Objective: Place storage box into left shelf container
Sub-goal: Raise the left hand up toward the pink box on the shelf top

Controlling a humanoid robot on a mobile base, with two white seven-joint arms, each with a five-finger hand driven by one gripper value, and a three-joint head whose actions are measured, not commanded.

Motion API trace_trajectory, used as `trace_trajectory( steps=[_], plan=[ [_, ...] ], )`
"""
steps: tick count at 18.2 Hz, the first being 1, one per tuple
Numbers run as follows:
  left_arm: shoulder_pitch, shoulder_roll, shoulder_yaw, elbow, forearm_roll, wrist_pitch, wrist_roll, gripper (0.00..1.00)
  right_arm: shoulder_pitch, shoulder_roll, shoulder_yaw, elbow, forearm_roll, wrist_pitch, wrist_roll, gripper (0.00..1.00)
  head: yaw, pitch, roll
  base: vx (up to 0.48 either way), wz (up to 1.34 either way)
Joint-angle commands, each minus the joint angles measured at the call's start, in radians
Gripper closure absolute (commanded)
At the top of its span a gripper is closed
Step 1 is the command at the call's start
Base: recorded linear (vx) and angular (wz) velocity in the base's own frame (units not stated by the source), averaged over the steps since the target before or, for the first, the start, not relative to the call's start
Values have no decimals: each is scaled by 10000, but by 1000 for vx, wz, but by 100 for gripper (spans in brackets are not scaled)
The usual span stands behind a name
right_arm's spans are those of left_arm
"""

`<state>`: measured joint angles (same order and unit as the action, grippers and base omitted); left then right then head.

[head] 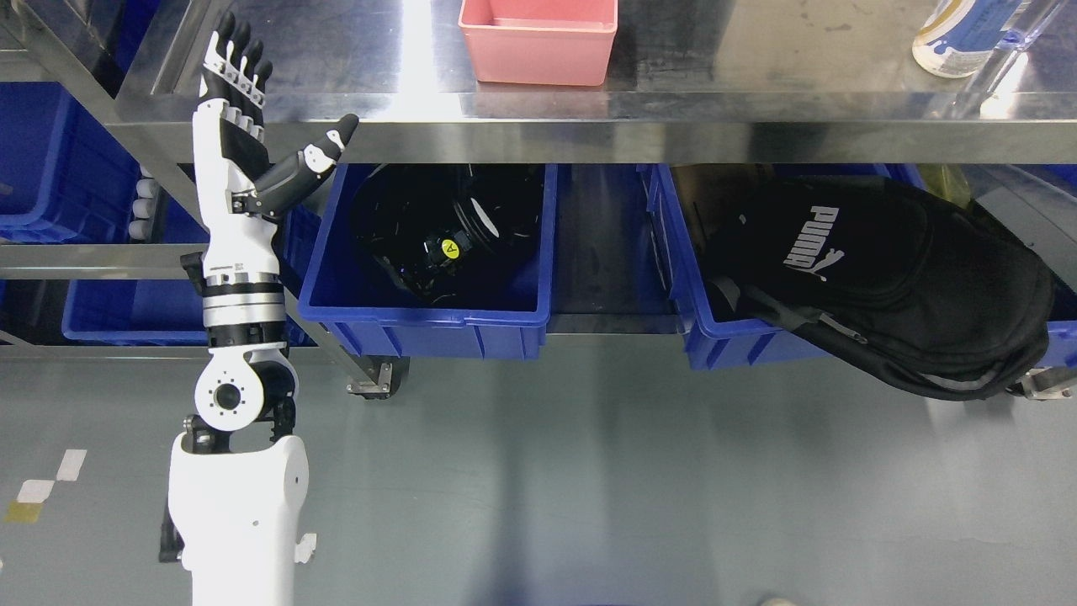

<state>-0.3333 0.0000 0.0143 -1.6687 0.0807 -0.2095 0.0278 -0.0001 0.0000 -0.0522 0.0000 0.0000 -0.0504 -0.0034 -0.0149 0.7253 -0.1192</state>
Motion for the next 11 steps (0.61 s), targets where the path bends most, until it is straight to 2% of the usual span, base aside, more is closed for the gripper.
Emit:
trace_trajectory(
  steps=[1,4,8,10,11],
  plan=[
    [-150,175,532,-33,67,40,-291,0,-45,-175,0,-175,-215,13,3,0,0,0,0,0,0],
    [-332,175,669,-3,52,40,-2158,0,-45,-175,0,-175,-215,13,18,0,0,0,0,0,0],
    [-1466,175,1221,-3,36,391,-4019,0,-45,-175,0,-175,-215,13,18,0,0,0,0,0,0],
    [-2523,657,1681,28,36,1019,-4556,0,-30,-175,0,-175,-215,13,18,0,0,0,0,0,0],
    [-3104,1161,1637,104,36,1173,-4832,0,-45,-175,0,-175,-215,13,3,0,0,0,0,0,0]
  ],
)
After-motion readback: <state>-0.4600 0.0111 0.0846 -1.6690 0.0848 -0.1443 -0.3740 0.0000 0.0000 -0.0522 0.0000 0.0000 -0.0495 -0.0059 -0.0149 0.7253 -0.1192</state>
